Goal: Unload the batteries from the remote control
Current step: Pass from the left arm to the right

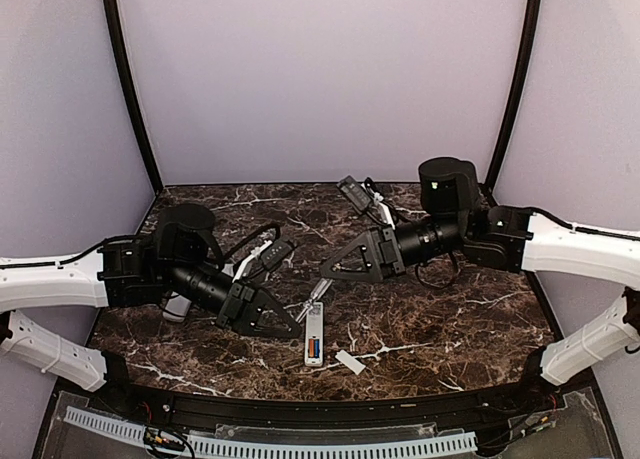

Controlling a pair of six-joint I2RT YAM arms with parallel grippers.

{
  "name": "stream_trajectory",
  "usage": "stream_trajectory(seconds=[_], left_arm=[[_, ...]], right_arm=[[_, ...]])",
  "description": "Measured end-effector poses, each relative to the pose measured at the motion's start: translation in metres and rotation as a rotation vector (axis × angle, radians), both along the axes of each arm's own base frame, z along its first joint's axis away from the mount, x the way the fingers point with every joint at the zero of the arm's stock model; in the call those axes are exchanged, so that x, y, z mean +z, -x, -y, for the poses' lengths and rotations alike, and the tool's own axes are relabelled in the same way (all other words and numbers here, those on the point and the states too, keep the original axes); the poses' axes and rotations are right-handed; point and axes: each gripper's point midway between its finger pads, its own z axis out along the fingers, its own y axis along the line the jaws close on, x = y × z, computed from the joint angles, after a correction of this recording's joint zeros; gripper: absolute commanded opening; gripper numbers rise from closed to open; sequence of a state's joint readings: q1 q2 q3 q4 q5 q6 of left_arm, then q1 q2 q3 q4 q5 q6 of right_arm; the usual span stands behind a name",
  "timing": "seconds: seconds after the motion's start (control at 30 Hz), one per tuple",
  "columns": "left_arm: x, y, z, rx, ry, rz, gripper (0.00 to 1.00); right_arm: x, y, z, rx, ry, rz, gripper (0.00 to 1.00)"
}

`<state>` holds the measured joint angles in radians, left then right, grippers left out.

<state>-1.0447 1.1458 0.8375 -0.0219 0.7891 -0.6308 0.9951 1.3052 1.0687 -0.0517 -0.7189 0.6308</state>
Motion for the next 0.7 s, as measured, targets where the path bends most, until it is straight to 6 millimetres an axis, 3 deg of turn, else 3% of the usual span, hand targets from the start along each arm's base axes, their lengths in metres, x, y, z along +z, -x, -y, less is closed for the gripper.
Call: stream_trajectory(seconds=[0.23, 0.57, 0.7], left_arm=[[0.007, 0.001, 0.002, -0.007, 0.031, -0.007, 0.00], [0.006, -0.001, 0.006, 0.001, 0.047, -0.026, 0.00], [0.007, -0.002, 0.007, 0.001, 0.053, -0.026, 0.00]], right_arm=[[0.007, 0.008, -0.002, 0.050, -0.034, 0.001, 0.38], [0.001, 0.011, 0.000, 0.056, -0.030, -0.015, 0.22], [0.001, 0.011, 0.000, 0.053, -0.035, -0.018, 0.10]])
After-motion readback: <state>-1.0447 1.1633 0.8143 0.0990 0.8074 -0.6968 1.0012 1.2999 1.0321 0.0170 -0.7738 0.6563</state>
